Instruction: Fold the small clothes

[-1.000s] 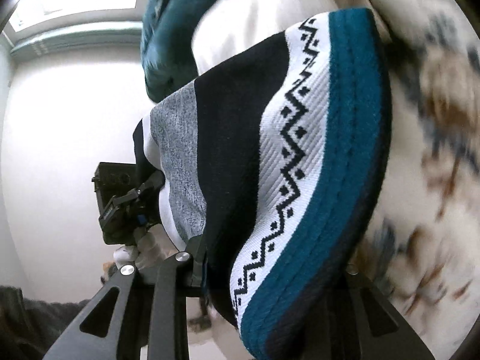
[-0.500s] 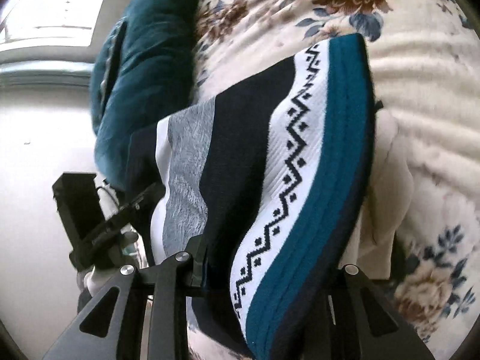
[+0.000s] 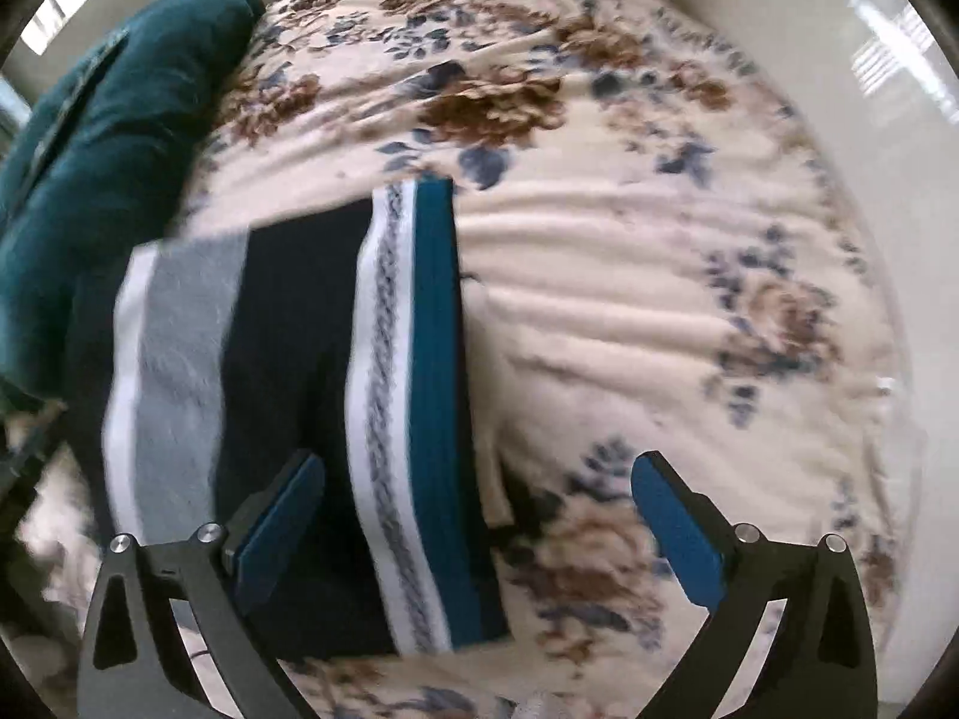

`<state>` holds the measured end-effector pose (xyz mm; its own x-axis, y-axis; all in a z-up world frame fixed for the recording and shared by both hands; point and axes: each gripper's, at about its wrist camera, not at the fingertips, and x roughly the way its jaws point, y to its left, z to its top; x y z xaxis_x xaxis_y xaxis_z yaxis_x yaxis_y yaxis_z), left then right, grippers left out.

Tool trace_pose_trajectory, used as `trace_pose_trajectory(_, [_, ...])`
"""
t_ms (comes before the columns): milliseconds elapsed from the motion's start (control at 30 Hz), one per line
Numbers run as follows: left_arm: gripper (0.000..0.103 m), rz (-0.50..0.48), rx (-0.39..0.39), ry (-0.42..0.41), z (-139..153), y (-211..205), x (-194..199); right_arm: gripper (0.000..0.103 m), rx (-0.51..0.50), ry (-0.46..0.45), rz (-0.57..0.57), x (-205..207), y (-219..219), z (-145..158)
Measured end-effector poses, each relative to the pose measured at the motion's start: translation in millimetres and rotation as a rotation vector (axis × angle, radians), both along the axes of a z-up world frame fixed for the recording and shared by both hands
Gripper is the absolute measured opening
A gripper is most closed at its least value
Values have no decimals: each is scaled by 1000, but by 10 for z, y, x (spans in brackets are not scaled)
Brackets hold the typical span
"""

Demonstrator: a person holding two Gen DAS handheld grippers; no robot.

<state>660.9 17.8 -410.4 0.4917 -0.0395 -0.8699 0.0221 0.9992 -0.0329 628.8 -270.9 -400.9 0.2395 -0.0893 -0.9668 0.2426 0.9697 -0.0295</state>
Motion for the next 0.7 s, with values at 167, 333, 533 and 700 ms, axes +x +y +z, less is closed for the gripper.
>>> trace_pose_trajectory(167, [103, -4, -3, 16, 263, -148, -347, 103, -67, -65, -24, -446, 116, 328])
trace_pose_trajectory(333, [103, 2, 9, -21, 796, -278, -739, 103, -126, -136, -2, -853, 268, 912])
trace_pose_trajectory(533, [103, -25, 1, -96, 1664, -406, -1321, 103, -148, -257, 29, -1459, 440, 1861])
trace_pose_trajectory(700, [103, -37, -2, -178, 2360, -444, -1837, 103, -168, -361, 42, -2029, 538, 2711])
